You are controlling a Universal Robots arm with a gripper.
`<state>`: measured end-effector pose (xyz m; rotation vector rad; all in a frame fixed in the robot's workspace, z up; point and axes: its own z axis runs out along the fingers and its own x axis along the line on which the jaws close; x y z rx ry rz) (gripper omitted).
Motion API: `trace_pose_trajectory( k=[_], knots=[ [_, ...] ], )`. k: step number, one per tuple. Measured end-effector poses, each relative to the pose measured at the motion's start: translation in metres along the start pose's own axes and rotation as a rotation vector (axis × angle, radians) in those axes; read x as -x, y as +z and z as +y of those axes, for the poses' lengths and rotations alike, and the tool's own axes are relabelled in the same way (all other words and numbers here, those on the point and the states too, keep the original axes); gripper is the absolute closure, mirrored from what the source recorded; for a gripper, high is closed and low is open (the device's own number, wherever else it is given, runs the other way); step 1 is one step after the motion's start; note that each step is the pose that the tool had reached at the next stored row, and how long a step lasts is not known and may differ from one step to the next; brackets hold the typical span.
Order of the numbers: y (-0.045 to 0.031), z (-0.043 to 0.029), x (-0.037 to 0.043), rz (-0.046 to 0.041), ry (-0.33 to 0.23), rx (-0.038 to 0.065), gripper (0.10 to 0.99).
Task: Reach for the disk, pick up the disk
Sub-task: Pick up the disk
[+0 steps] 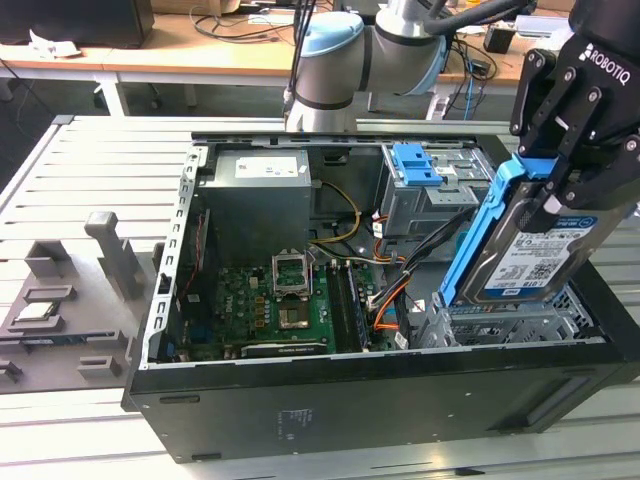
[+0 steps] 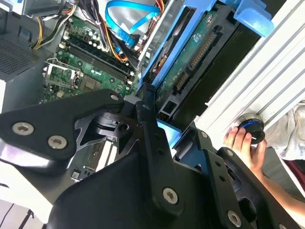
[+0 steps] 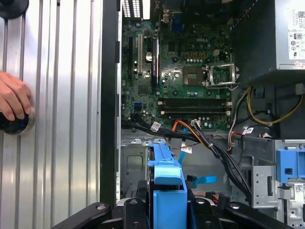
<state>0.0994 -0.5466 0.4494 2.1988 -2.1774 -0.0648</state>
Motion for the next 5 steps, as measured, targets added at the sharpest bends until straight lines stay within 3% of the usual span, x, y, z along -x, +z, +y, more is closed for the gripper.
trace_pose_trajectory(
  k=[5],
  knots=[
    [0.0015, -0.0013, 0.0001, 0.0001, 0.0, 0.0, 0.718]
  ],
)
